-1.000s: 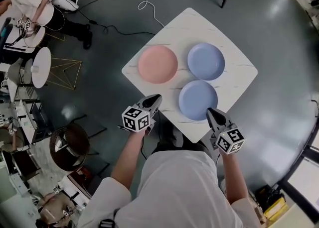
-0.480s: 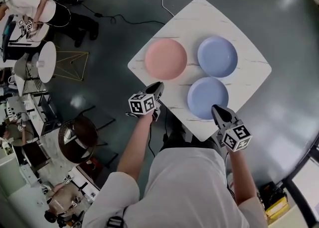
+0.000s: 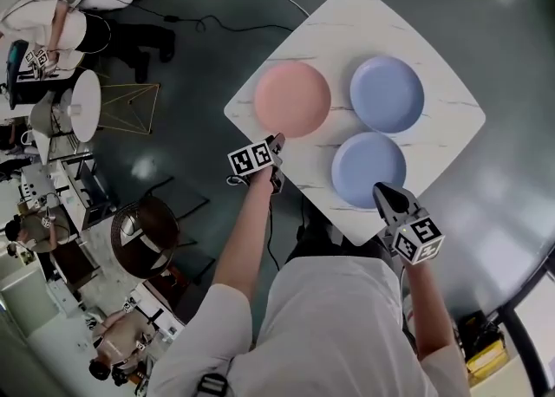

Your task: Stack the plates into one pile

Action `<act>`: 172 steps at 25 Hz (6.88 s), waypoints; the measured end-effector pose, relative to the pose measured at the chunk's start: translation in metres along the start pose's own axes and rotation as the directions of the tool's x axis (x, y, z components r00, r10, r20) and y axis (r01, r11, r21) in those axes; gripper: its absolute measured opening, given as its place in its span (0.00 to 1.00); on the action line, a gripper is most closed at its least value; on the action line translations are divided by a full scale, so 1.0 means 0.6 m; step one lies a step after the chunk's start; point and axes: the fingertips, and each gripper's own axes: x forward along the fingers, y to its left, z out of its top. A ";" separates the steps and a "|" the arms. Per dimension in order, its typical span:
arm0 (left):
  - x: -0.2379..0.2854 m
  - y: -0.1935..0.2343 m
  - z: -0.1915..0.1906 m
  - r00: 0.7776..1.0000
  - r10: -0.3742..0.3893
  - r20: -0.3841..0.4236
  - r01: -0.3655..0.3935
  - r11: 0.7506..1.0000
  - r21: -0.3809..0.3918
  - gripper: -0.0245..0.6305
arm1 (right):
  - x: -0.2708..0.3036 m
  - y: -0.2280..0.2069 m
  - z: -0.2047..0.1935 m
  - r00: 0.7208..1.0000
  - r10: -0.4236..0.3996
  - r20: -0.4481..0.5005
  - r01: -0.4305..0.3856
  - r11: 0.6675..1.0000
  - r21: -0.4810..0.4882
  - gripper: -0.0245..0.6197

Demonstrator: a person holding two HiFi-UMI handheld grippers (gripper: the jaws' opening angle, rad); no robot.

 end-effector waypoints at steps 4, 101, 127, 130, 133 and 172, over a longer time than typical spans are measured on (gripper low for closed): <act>0.026 0.022 -0.001 0.999 0.035 -0.035 -0.036 0.998 -0.056 0.28 | 0.004 -0.012 -0.002 1.000 -0.001 -0.009 0.001 1.000 0.010 0.09; -0.018 -0.225 -0.286 0.926 -0.150 -0.346 0.157 0.988 -0.008 0.10 | -0.242 -0.014 -0.153 0.948 -0.284 0.139 0.266 0.954 0.139 0.09; -0.026 -0.218 -0.284 0.946 -0.083 -0.314 0.117 0.989 0.092 0.24 | -0.169 -0.076 -0.107 0.987 -0.155 0.035 0.153 0.987 0.057 0.09; -0.032 -0.221 -0.271 0.962 -0.090 -0.257 0.122 0.986 0.111 0.24 | -0.158 -0.083 -0.096 0.991 -0.131 0.023 0.130 0.991 0.038 0.09; -0.046 -0.225 -0.259 0.975 -0.091 -0.202 0.120 0.983 0.138 0.24 | -0.148 -0.091 -0.089 0.994 -0.109 0.008 0.109 0.994 0.021 0.09; -0.123 -0.310 -0.193 0.976 -0.217 0.032 0.206 0.955 0.212 0.06 | -0.027 -0.294 -0.030 0.990 -0.095 -0.103 0.108 0.986 0.129 0.09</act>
